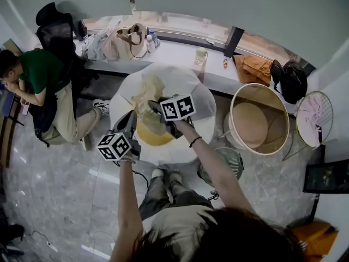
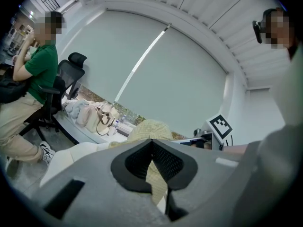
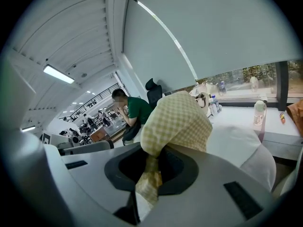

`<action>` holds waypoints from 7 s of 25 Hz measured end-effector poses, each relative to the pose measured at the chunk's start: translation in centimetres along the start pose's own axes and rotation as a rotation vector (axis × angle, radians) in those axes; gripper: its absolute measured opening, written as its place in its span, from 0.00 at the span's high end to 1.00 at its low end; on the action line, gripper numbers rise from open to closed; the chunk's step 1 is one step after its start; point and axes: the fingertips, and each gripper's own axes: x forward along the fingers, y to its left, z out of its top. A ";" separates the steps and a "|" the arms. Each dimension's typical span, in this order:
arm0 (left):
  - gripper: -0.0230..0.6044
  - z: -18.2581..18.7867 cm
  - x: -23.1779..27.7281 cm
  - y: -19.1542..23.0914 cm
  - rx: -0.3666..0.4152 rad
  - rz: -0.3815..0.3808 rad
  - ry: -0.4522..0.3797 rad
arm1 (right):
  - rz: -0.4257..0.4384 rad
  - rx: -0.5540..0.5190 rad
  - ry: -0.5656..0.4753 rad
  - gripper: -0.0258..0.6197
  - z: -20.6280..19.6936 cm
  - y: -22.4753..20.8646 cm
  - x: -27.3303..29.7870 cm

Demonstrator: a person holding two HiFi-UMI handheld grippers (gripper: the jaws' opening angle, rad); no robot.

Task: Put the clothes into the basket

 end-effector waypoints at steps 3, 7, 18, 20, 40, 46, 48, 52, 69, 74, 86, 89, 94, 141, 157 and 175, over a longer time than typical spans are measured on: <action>0.95 0.2 1.0 -1.0 0.013 -0.040 0.016 | -0.023 0.009 -0.026 0.88 0.4 -0.5 -1.3; 0.95 0.5 2.7 -2.5 0.031 -0.099 0.040 | -0.067 0.033 -0.057 0.88 0.8 -1.8 -3.0; 0.95 -0.3 6.2 -5.9 0.058 -0.250 0.136 | -0.196 0.105 -0.115 0.88 0.8 -5.1 -6.9; 0.95 -0.5 6.8 -6.3 0.061 -0.278 0.151 | -0.220 0.120 -0.129 0.88 0.8 -5.6 -7.5; 0.95 -5.1 9.5 -12.7 0.119 -0.563 0.325 | -0.472 0.283 -0.288 0.88 -3.2 -8.9 -15.5; 0.95 -6.2 9.6 -15.3 0.131 -0.606 0.345 | -0.503 0.307 -0.321 0.88 -4.2 -9.0 -18.3; 0.95 -6.4 9.7 -16.3 0.128 -0.618 0.345 | -0.511 0.310 -0.328 0.88 -4.4 -9.0 -19.3; 0.95 -7.6 9.4 -18.8 0.131 -0.643 0.360 | -0.529 0.311 -0.331 0.88 -5.2 -8.9 -21.7; 0.95 -14.6 7.3 -30.0 0.150 -0.771 0.444 | -0.637 0.383 -0.385 0.88 -12.7 -9.2 -33.5; 0.95 -16.7 6.7 -33.2 0.151 -0.813 0.465 | -0.666 0.394 -0.397 0.88 -14.5 -9.2 -36.6; 0.95 -20.6 6.0 -40.3 0.161 -0.918 0.507 | -0.750 0.437 -0.430 0.88 -18.7 -9.7 -43.8; 0.95 -21.7 6.0 -41.3 0.166 -0.950 0.541 | -0.781 0.465 -0.434 0.88 -20.0 -9.9 -44.8; 0.95 -23.6 7.1 -42.7 0.180 -0.999 0.607 | -0.840 0.506 -0.443 0.88 -21.5 -10.9 -46.3; 0.95 -36.7 7.5 -46.1 0.215 -1.141 0.938 | -0.973 0.849 -0.261 0.88 -37.0 -16.7 -47.3; 0.95 -39.5 7.5 -44.1 0.213 -1.086 0.996 | -0.973 0.907 -0.185 0.76 -41.7 -18.4 -44.6; 0.95 -39.3 6.3 -44.1 0.212 -1.081 0.994 | -0.994 0.901 -0.233 0.76 -41.2 -17.0 -45.7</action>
